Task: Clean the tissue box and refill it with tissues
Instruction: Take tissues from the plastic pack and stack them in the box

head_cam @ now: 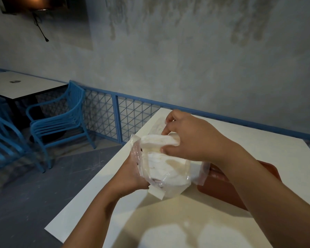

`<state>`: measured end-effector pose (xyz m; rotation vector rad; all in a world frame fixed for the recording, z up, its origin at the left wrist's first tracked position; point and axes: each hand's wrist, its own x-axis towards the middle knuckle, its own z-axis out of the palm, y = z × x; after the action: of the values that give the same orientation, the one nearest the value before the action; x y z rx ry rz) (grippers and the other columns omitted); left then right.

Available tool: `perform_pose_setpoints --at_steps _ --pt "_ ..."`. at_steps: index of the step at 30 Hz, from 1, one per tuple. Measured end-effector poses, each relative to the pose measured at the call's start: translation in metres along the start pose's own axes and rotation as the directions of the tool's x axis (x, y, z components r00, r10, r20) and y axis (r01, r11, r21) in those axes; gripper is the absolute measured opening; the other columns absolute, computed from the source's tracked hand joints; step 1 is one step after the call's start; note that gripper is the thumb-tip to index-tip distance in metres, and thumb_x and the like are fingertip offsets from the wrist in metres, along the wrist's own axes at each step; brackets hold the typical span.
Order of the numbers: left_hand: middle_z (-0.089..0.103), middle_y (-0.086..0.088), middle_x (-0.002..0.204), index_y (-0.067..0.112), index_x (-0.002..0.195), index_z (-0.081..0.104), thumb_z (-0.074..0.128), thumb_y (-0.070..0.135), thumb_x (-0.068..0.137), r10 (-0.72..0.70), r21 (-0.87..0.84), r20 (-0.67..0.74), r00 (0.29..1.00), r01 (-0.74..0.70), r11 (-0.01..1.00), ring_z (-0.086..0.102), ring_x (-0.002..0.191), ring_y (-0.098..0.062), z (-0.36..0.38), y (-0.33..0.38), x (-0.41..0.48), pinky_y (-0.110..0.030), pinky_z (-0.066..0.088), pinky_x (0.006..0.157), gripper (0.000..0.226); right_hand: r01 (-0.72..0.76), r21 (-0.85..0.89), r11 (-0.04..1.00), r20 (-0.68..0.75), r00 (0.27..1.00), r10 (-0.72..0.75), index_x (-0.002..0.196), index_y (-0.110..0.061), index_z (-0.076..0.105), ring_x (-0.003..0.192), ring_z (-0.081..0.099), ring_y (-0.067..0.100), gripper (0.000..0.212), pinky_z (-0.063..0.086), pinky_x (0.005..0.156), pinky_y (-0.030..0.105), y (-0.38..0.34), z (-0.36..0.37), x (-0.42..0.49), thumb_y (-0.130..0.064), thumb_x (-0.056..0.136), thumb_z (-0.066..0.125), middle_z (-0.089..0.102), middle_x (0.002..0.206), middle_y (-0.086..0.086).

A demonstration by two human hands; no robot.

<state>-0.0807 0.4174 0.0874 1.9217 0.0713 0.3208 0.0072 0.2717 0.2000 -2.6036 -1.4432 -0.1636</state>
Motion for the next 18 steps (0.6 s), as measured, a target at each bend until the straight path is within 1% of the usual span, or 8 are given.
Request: perform_pose_setpoints --at_steps 2,4,6,8,11,14,16,18 --pt "0.053 0.012 0.107 0.026 0.120 0.038 0.080 0.008 0.060 0.007 0.009 -0.006 1.000 -0.007 1.000 0.054 0.094 0.019 0.000 -0.004 0.003 0.000 0.043 0.070 0.075 0.011 -0.109 0.994 -0.038 0.999 -0.015 0.127 -0.026 0.055 0.113 0.043 0.012 0.047 0.040 0.086 0.026 -0.004 0.004 0.001 -0.047 0.085 0.058 0.044 0.130 -0.006" --pt "0.053 0.010 0.113 0.029 0.131 0.030 0.081 0.000 0.064 0.010 0.019 -0.018 1.000 -0.010 1.000 0.057 0.102 0.006 -0.001 -0.010 0.007 -0.004 0.046 0.073 0.089 0.014 -0.164 0.986 -0.083 0.996 -0.028 0.130 -0.024 0.051 0.115 0.043 0.017 0.042 0.042 0.092 0.032 -0.008 0.012 0.005 -0.039 0.091 0.051 0.044 0.131 -0.001" --pt "0.053 0.007 0.119 0.038 0.132 0.026 0.081 -0.004 0.063 0.018 0.020 -0.032 0.999 -0.017 1.000 0.056 0.109 -0.006 -0.002 -0.014 0.009 -0.009 0.049 0.074 0.097 0.014 -0.166 0.986 -0.112 0.993 -0.033 0.130 -0.022 0.051 0.115 0.044 0.018 0.037 0.044 0.091 0.032 -0.010 0.019 0.010 -0.032 0.095 0.048 0.043 0.133 0.002" --pt "0.053 0.006 0.121 0.037 0.130 0.029 0.083 -0.002 0.061 0.029 0.028 -0.055 0.998 -0.028 0.999 0.056 0.110 -0.010 -0.003 -0.014 0.010 -0.008 0.049 0.072 0.096 0.014 -0.156 0.988 -0.122 0.992 -0.033 0.130 -0.020 0.050 0.117 0.044 0.019 0.035 0.046 0.087 0.029 -0.013 0.024 0.014 -0.026 0.096 0.049 0.039 0.139 0.003" --pt "0.053 0.011 0.116 0.043 0.118 0.033 0.087 0.007 0.058 0.053 0.075 -0.106 0.993 -0.045 0.996 0.056 0.107 -0.007 -0.005 -0.013 0.014 -0.011 0.051 0.072 0.088 0.021 -0.140 0.990 -0.150 0.988 -0.042 0.131 -0.019 0.047 0.117 0.044 0.018 0.034 0.049 0.082 0.027 -0.016 0.027 0.016 -0.021 0.097 0.048 0.035 0.142 0.004" --pt "0.054 0.010 0.118 0.044 0.117 0.032 0.089 0.013 0.054 0.088 0.128 -0.158 0.983 -0.068 0.989 0.055 0.109 -0.008 -0.009 -0.008 0.019 -0.028 0.052 0.088 0.090 0.006 -0.121 0.993 -0.208 0.978 -0.031 0.129 -0.019 0.046 0.116 0.045 0.018 0.034 0.052 0.083 0.027 -0.021 0.028 0.018 -0.016 0.095 0.049 0.034 0.143 0.005" --pt "0.059 0.028 0.107 0.060 0.106 0.040 0.087 0.010 0.052 0.146 0.107 -0.176 0.973 -0.129 0.986 0.058 0.102 0.004 -0.011 -0.006 0.022 -0.015 0.052 0.079 0.087 -0.025 -0.086 0.996 -0.238 0.971 0.004 0.132 -0.021 0.044 0.124 0.042 0.019 0.041 0.049 0.087 0.026 -0.025 0.029 0.018 -0.012 0.093 0.054 0.030 0.148 0.004" --pt "0.059 0.039 0.099 0.060 0.099 0.049 0.088 0.010 0.051 0.183 0.124 -0.189 0.965 -0.161 0.979 0.058 0.096 0.014 -0.014 -0.010 0.026 -0.005 0.048 0.069 0.080 -0.040 -0.071 0.997 -0.269 0.963 0.020 0.131 -0.022 0.045 0.129 0.039 0.019 0.042 0.047 0.088 0.024 -0.028 0.030 0.018 -0.011 0.092 0.055 0.027 0.151 0.004"
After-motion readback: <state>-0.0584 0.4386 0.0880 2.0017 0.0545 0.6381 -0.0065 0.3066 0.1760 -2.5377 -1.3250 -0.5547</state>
